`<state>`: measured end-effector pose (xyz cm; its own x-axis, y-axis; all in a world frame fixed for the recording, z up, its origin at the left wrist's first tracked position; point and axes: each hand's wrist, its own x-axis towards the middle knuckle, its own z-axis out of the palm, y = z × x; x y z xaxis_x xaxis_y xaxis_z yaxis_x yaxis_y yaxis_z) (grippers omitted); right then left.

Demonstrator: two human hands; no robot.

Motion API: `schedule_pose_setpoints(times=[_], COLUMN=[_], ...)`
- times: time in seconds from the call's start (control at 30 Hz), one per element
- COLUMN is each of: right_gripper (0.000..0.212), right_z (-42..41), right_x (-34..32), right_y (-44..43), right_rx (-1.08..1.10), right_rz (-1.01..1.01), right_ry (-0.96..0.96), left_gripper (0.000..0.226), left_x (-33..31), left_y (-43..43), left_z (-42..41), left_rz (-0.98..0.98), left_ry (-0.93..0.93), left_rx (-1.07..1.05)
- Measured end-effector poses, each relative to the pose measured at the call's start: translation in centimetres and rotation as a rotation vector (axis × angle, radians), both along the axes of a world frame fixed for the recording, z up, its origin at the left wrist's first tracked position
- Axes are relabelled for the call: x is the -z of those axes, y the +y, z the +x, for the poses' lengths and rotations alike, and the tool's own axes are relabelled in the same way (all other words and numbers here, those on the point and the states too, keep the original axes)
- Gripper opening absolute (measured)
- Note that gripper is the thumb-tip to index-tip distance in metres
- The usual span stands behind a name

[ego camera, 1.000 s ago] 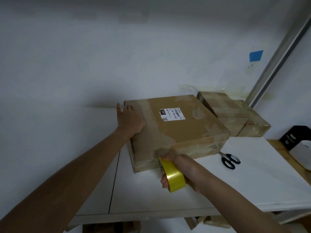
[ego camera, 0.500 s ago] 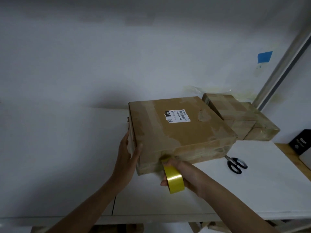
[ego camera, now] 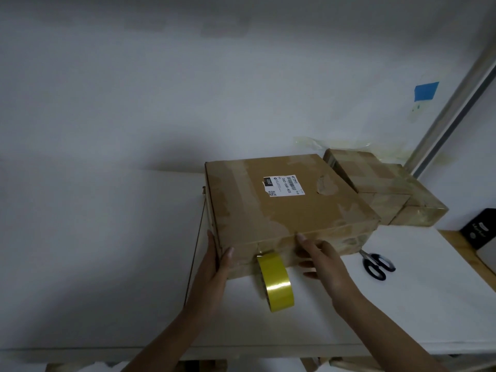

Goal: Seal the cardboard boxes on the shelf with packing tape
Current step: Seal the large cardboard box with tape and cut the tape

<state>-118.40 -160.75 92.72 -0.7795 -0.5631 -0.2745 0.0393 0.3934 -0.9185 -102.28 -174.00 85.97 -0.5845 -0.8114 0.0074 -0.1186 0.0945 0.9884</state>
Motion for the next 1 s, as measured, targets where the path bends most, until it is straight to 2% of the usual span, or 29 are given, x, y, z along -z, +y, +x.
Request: schedule_pose_setpoints(times=[0.1,0.17,0.2,0.3,0.37,0.43,0.53,0.57,0.63,0.7,0.77,0.8,0.87,0.9,1.0], right_gripper=[0.055,0.046,0.037,0.028,0.031,0.033,0.034,0.033,0.033,0.038,0.042,0.043,0.044,0.042,0.025], right_z=[1.2,2.0,2.3,2.6,2.7,2.8,2.8,2.7,2.8,2.9,2.7,2.4,1.2,0.3,-4.2], right_x=[-0.1,0.0,0.1,0.2,0.4,0.6,0.2,0.2,0.2,0.3,0.6,0.8,1.2,1.4,2.8], right_y=[-0.2,-0.4,-0.5,-0.2,0.2,0.3,0.3,0.2,0.2,0.1,0.2,0.3,0.9,1.3,3.3], right_rx=[-0.114,-0.208,-0.228,-0.215,-0.211,-0.217,-0.213,-0.211,-0.225,-0.242,-0.257,-0.258,-0.235,-0.220,-0.143], right_rz=[-0.009,-0.022,-0.021,-0.009,0.016,0.018,0.011,0.006,-0.006,-0.007,-0.001,-0.002,-0.007,0.008,0.200], right_ry=[0.097,0.025,-0.019,-0.140,-0.159,-0.135,-0.129,-0.159,-0.235,-0.259,-0.242,-0.244,-0.245,-0.210,0.101], left_gripper=[0.073,0.077,0.072,0.030,0.012,0.011,0.004,0.009,0.032,0.052,0.063,0.054,0.016,0.013,0.023], left_x=[-0.3,-0.2,-0.2,-1.1,-0.9,0.1,1.1,1.2,1.2,0.5,0.0,-0.1,-0.2,-0.3,0.4], left_y=[0.3,0.5,0.6,1.5,2.6,3.8,5.6,5.9,6.2,6.1,5.9,6.0,6.2,6.2,6.3], left_z=[-0.5,-0.5,-0.4,-0.2,0.1,0.2,-0.1,-0.5,-1.1,-1.8,-2.6,-2.9,-3.3,-3.3,-4.0], left_rz=[-0.135,-0.352,-0.474,-0.763,-0.793,-0.665,-0.283,-0.119,0.222,0.425,0.461,0.437,0.405,0.392,0.405], left_ry=[0.007,-0.025,-0.018,0.115,0.153,0.120,-0.039,-0.063,0.022,0.125,0.149,0.152,0.165,0.158,0.187], left_rx=[-0.080,-0.179,-0.248,-0.420,-0.380,-0.298,-0.216,-0.162,-0.072,-0.061,-0.050,-0.048,-0.078,-0.078,-0.114])
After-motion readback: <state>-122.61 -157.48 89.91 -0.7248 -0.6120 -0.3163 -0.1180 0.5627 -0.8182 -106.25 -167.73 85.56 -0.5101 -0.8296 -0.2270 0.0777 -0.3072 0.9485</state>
